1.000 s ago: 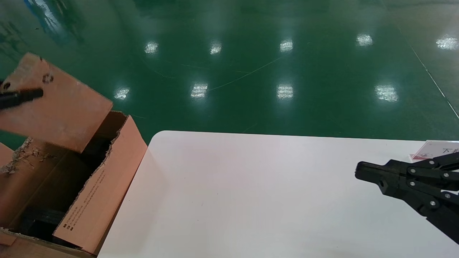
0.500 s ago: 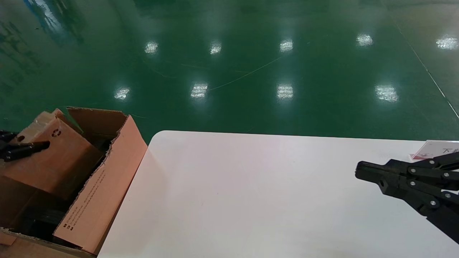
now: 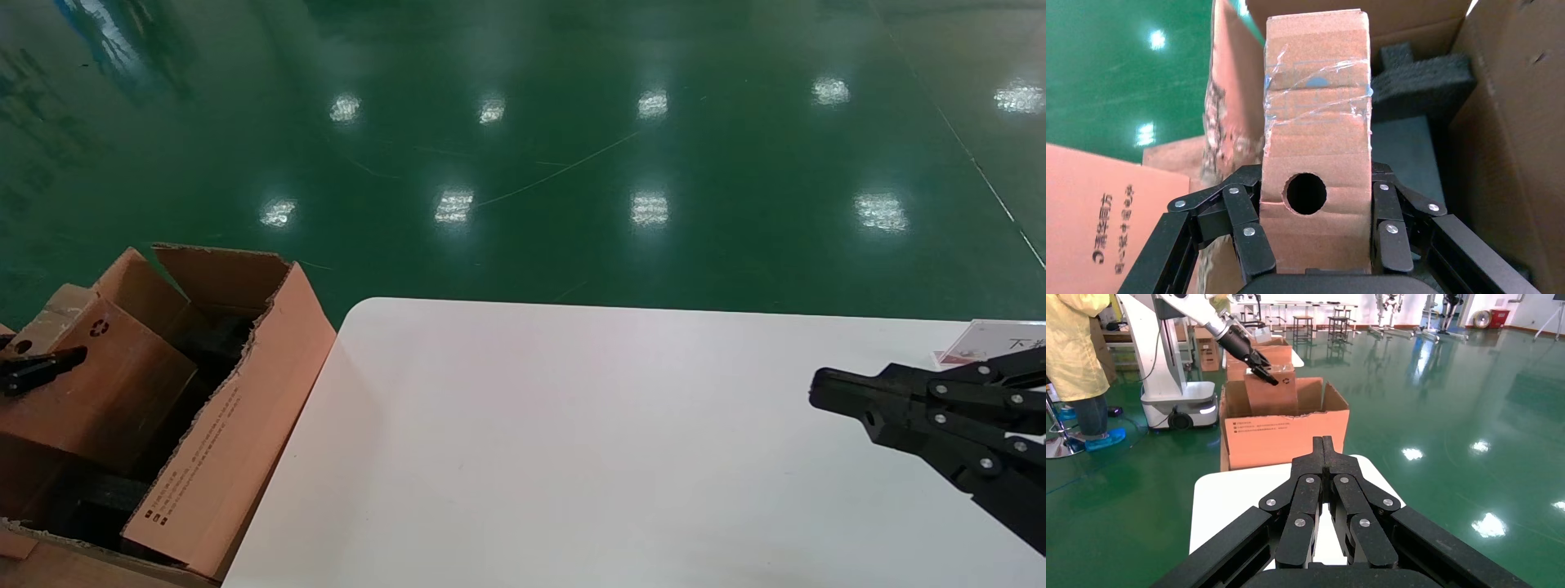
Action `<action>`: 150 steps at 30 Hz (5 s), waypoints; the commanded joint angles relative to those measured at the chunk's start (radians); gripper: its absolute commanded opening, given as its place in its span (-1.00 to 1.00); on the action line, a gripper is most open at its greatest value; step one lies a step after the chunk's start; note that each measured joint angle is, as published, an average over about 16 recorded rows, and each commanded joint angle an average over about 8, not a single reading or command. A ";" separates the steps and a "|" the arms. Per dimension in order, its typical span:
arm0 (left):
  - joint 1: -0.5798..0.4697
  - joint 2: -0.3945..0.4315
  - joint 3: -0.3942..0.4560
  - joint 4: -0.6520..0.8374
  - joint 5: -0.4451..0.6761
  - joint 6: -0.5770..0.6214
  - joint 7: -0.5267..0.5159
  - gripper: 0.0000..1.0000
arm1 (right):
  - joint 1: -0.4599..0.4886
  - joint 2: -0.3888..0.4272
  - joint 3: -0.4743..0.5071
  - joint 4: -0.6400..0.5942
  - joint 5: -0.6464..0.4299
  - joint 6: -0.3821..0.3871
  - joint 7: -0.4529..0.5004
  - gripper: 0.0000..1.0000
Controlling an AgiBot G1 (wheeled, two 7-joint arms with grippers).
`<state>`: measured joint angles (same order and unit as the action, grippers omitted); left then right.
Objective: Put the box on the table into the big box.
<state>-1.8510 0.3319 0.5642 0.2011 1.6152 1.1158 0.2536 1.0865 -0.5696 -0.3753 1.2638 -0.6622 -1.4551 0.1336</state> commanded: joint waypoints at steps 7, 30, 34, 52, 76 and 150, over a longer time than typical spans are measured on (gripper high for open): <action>0.015 0.002 -0.023 0.036 -0.031 -0.047 0.072 -1.00 | 0.000 0.000 0.000 0.000 0.000 0.000 0.000 -0.51; 0.088 0.041 -0.110 0.145 -0.125 -0.087 0.233 -1.00 | 0.000 0.000 0.000 0.000 0.000 0.000 0.000 1.00; 0.093 0.043 -0.119 0.155 -0.139 -0.099 0.256 -1.00 | 0.000 0.000 0.000 0.000 0.000 0.000 0.000 1.00; 0.137 0.049 -0.167 0.226 -0.201 -0.153 0.329 -1.00 | 0.000 0.000 0.000 0.000 0.000 0.000 0.000 1.00; 0.195 0.089 -0.193 0.277 -0.227 -0.212 0.362 -1.00 | 0.000 0.000 -0.001 0.000 0.000 0.000 0.000 1.00; 0.341 0.110 -0.241 0.086 -0.245 -0.179 0.231 1.00 | 0.000 0.000 -0.001 0.000 0.001 0.000 0.000 1.00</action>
<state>-1.5174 0.4449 0.3238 0.2869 1.3728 0.9508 0.4872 1.0868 -0.5692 -0.3764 1.2638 -0.6615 -1.4547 0.1331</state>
